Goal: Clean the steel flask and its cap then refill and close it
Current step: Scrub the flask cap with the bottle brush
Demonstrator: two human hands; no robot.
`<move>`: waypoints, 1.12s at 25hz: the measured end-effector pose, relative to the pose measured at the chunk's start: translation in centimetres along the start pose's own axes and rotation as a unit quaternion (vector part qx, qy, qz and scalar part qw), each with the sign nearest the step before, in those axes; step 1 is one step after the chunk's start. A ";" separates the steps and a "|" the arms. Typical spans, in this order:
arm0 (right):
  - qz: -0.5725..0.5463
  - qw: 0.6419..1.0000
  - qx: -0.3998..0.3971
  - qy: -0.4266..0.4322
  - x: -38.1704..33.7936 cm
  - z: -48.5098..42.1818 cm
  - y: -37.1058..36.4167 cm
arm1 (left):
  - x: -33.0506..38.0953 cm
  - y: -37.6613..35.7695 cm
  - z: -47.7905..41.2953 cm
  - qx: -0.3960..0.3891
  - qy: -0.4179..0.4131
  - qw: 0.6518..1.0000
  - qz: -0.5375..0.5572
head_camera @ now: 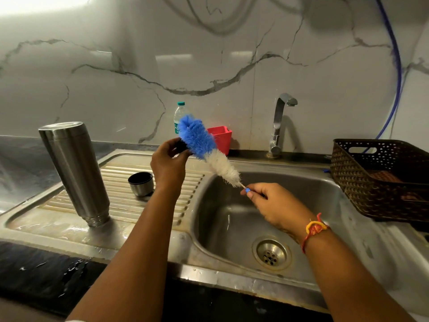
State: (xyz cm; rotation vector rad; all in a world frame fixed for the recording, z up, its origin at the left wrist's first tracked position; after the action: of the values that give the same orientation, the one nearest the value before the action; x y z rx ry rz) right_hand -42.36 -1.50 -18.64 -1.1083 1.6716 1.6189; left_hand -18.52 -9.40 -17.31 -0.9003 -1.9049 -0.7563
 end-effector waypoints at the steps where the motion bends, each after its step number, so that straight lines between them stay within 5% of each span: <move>1: 0.001 1.000 0.002 0.002 -0.1 -0.1 -0.1 | 0.0 -0.2 0.1 -0.017 0.001 1.000 0.001; 4: -0.021 1.000 0.017 -0.007 -0.2 -0.3 0.3 | 0.2 -1.5 0.9 -0.067 0.005 0.998 0.008; 7: -0.035 0.999 0.024 -0.002 -0.2 -0.2 0.8 | -0.6 -0.5 0.3 -0.013 0.080 0.988 0.131; 12: -0.065 0.993 0.102 -0.007 0.0 -0.4 1.8 | -1.5 -0.9 -0.2 0.002 0.212 0.903 0.373; 18: -0.105 0.992 0.073 0.014 -0.1 -0.5 0.9 | -1.1 -1.2 0.1 -0.001 0.278 0.837 0.472; 28: -0.023 0.999 0.021 0.039 -0.4 -0.2 0.1 | -1.7 -1.3 -0.4 -0.001 0.260 0.835 0.485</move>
State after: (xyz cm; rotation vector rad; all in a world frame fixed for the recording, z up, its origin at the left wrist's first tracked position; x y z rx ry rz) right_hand -42.18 -1.63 -18.19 -1.1950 1.7081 1.5232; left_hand -18.74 -10.95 -18.85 -1.3209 -0.7758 -0.3039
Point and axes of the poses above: each hand's wrist, its own z-axis away from the middle knuckle, its own y-axis out of the back of the hand, x = y × z, the point moved 4 cm from there along -z, towards the middle knuckle, and after that the axes turned 9 degrees about -z, right-handed, at the moved point
